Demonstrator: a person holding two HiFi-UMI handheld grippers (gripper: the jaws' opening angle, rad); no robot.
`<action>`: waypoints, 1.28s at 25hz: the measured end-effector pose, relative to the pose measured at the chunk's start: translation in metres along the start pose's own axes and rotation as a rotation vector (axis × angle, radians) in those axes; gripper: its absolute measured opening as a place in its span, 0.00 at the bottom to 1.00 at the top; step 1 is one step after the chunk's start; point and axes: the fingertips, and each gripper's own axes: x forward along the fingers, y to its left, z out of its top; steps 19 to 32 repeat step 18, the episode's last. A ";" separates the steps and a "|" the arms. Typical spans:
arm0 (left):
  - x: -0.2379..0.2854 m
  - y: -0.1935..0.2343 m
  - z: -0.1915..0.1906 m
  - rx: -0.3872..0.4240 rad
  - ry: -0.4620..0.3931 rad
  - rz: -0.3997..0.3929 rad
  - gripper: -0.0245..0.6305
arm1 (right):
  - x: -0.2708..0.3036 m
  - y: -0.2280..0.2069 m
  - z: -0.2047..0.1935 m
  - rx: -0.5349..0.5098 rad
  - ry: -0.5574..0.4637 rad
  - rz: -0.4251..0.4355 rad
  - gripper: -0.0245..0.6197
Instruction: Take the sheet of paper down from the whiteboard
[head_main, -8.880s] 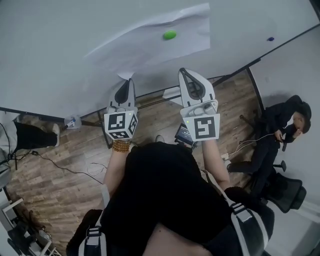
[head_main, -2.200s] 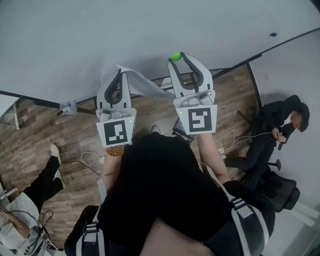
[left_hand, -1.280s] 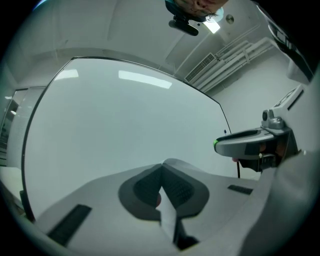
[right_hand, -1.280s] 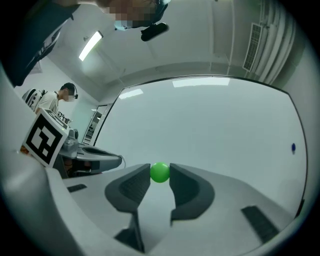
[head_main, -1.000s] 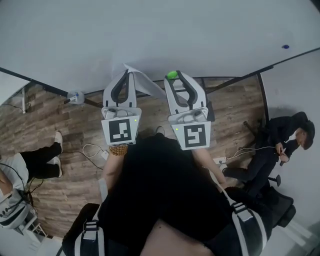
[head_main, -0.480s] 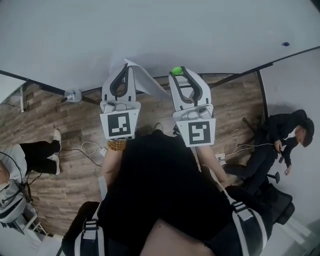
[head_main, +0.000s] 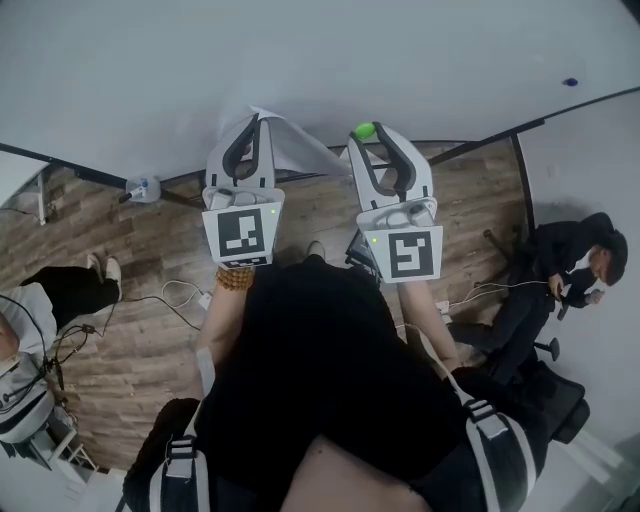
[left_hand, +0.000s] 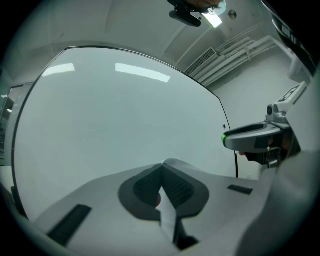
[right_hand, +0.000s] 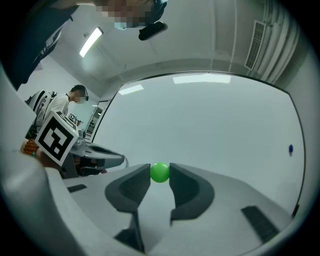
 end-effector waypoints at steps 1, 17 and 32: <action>0.002 -0.002 0.001 -0.002 0.001 0.000 0.04 | -0.001 -0.004 -0.001 -0.004 0.002 -0.001 0.22; 0.019 -0.003 0.012 -0.006 -0.015 -0.039 0.05 | -0.009 -0.003 0.017 -0.020 -0.023 -0.001 0.22; 0.020 -0.004 0.014 -0.006 -0.019 -0.042 0.04 | -0.009 -0.002 0.020 -0.019 -0.027 0.001 0.22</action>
